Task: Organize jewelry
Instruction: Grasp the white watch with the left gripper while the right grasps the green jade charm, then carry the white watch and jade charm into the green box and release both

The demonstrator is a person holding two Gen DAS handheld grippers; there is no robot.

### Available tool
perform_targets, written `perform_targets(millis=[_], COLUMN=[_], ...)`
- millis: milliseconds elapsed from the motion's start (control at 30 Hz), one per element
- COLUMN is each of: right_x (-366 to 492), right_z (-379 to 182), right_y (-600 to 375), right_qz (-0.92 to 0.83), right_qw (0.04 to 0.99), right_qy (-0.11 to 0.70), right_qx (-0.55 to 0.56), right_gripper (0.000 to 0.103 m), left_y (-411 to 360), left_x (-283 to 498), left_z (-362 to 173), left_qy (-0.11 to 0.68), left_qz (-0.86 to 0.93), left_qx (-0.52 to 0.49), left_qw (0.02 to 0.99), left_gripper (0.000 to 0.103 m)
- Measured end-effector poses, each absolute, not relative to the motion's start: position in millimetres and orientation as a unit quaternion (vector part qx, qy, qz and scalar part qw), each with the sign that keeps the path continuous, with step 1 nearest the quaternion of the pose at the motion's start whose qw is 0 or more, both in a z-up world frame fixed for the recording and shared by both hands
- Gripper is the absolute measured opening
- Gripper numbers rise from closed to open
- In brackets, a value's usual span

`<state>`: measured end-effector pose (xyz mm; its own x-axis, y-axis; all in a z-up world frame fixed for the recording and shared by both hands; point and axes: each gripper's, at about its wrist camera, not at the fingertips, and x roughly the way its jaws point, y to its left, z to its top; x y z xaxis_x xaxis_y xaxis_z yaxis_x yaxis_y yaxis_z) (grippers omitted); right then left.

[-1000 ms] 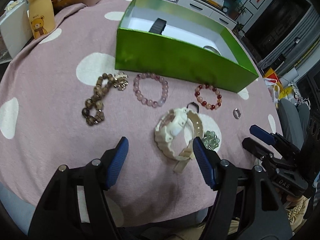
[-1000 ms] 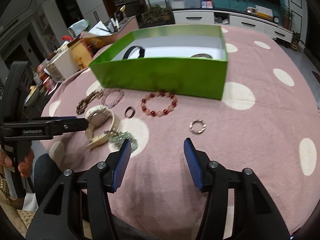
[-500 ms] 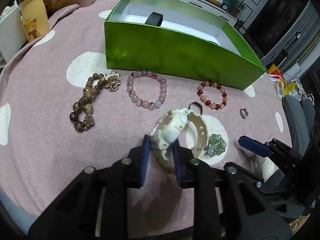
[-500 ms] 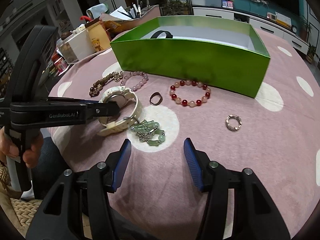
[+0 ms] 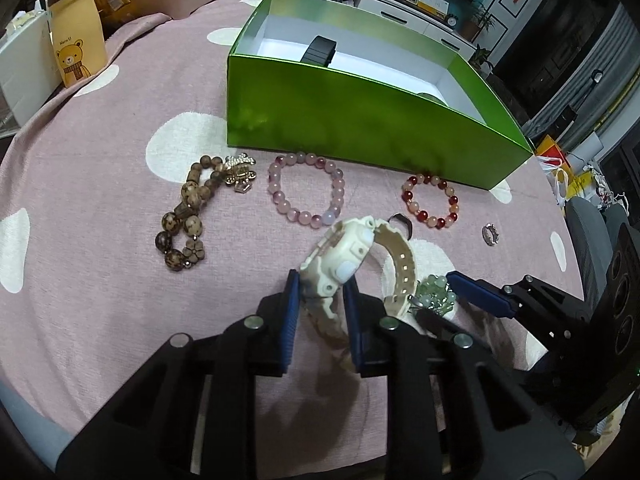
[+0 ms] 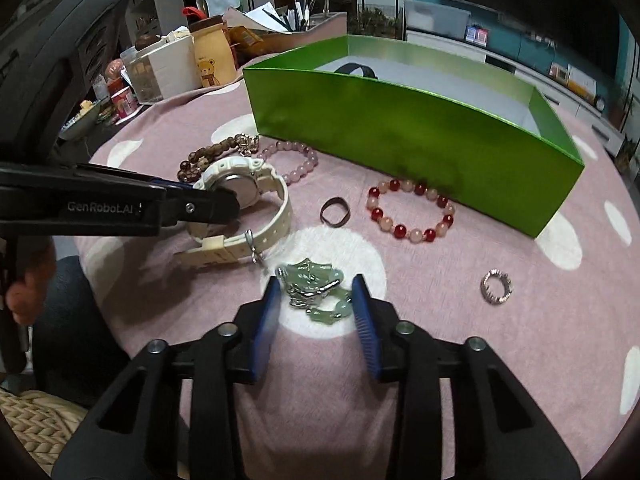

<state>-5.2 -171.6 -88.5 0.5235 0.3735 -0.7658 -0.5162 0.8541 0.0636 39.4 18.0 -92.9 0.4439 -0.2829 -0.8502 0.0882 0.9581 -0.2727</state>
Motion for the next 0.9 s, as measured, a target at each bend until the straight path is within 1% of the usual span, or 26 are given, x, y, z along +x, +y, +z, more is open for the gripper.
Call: perform_targets(millis=[33,67,100,200,433,900], right_x=[-4.4,-3.7,-3.3,-3.3,-5.9,-12.4], right_z=[-88.7,-88.6,-88.4,-88.0,-81.4,-41.9], right_y=[-172.7,-173.8,-175.4,-178.6,-185.6,-211.6], right_qz=[0.255,0.253,0.253,0.249,0.247,0.230], right_qw=[0.870,0.871,0.871,0.873,0.877,0.903], right_qy=[0.414,0.413,0.414,0.412,0.407,0.361], right_qx=[-0.084,-0.084,-0.081,-0.075,-0.058,-0.032], right_gripper=[0.031,0.025,0.023,0.021,0.020,0.020], left_y=[18.6,19.0,19.1,20.1,22.0,24.2], left_x=[39.6,39.6,39.7,40.0,38.5,34.0], left_z=[-93.2,-93.4,-93.4,-93.7,-90.4,-70.6], left_qy=[0.516,0.517,0.517,0.517,0.514,0.494], left_qz=[-0.110,-0.111,-0.111,-0.111,-0.111,-0.112], left_qx=[-0.095,-0.097,-0.098,-0.101,-0.101,-0.099], left_qw=[0.844,0.843,0.843,0.842,0.845,0.856], left_gripper=[0.021,0.021,0.021,0.021,0.021,0.021])
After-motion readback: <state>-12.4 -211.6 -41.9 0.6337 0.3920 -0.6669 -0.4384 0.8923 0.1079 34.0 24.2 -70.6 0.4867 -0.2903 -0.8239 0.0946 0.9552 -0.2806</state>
